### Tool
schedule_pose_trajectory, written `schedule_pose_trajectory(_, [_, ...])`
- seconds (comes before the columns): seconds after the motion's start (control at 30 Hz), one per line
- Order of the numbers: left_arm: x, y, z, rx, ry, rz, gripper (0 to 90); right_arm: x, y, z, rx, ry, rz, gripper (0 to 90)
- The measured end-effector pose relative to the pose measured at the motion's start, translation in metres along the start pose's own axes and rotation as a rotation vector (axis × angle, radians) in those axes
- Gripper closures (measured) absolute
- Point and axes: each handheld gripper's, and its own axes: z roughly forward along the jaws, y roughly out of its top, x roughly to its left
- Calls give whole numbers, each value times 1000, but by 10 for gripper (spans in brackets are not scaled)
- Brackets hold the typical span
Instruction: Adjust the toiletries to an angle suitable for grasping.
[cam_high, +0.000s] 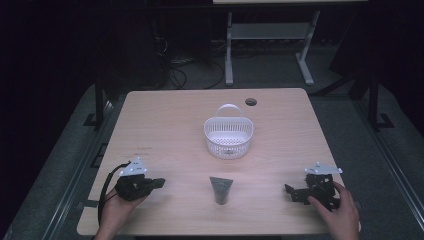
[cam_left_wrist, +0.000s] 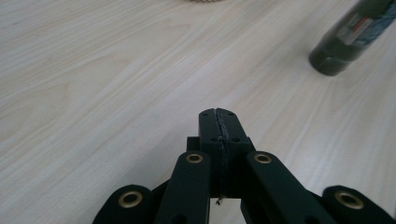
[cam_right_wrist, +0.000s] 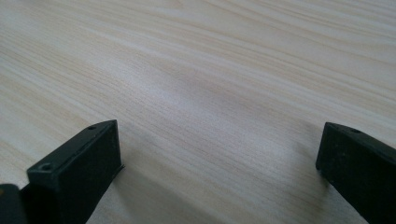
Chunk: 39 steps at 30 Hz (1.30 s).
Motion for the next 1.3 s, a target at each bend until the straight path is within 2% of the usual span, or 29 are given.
schedule_pose_trajectory(0.33, [-10,13,-3,27,-44,14,896,0,0,0,0,0,-1,0])
schedule_pose_trajectory(0.7, [-29,38,-7,2,-101,64,896,0,0,0,0,0,0,0])
schedule_pose_trajectory(0.87, [-36,45,-8,-1,-113,86,896,0,0,0,0,0,0,0])
schedule_pose_trajectory(1.03, [-44,53,-9,-6,-152,101,896,0,0,0,0,0,0,0])
schedule_pose_trajectory(1.3, [-57,68,-8,-18,-191,135,896,0,0,0,0,0,0,0])
